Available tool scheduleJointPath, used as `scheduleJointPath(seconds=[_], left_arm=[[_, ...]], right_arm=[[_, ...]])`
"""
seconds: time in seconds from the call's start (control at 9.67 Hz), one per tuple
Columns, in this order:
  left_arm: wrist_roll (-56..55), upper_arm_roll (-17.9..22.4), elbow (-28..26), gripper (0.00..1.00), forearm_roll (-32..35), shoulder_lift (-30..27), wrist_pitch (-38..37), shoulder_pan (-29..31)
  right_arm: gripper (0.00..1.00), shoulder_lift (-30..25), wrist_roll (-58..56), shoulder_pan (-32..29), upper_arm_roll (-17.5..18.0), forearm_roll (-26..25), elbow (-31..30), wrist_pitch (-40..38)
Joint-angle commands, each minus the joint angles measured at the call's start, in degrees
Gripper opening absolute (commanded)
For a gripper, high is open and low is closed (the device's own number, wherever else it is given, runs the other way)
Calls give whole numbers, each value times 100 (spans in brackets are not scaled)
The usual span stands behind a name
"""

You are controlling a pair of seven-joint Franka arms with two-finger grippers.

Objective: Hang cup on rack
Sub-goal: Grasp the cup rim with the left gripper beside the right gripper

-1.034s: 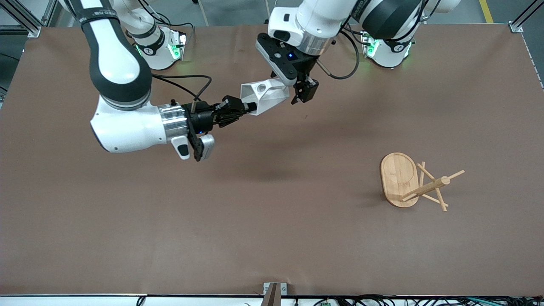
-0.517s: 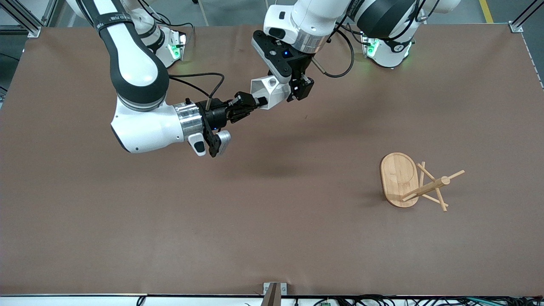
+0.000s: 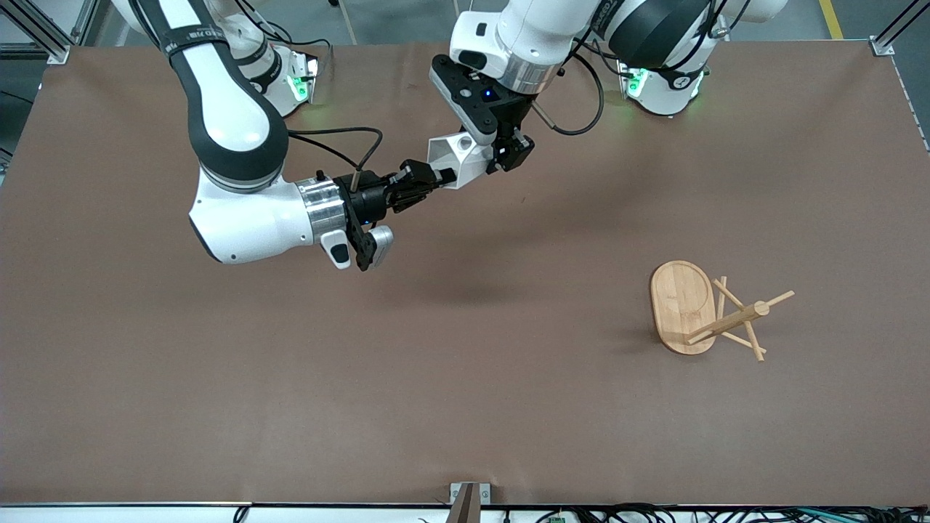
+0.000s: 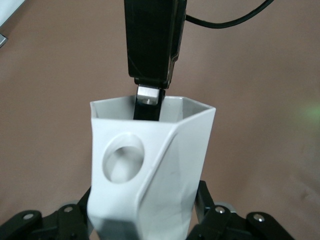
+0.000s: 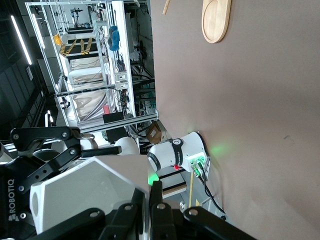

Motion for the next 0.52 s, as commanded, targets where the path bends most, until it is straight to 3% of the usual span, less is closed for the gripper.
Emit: scheduleJointPath(seconds=[0.0, 0.31, 0.41], left_arm=[[-20, -10, -63, 1, 30, 163, 4, 25], [-29, 60, -54, 0, 39, 146, -14, 96], [-90, 77, -54, 0, 48, 163, -14, 183]], right_arm=[[100, -75, 160, -127, 139, 167, 86, -80], [100, -84, 319, -136, 121, 88, 332, -45], [100, -119, 311, -171, 69, -156, 350, -19]])
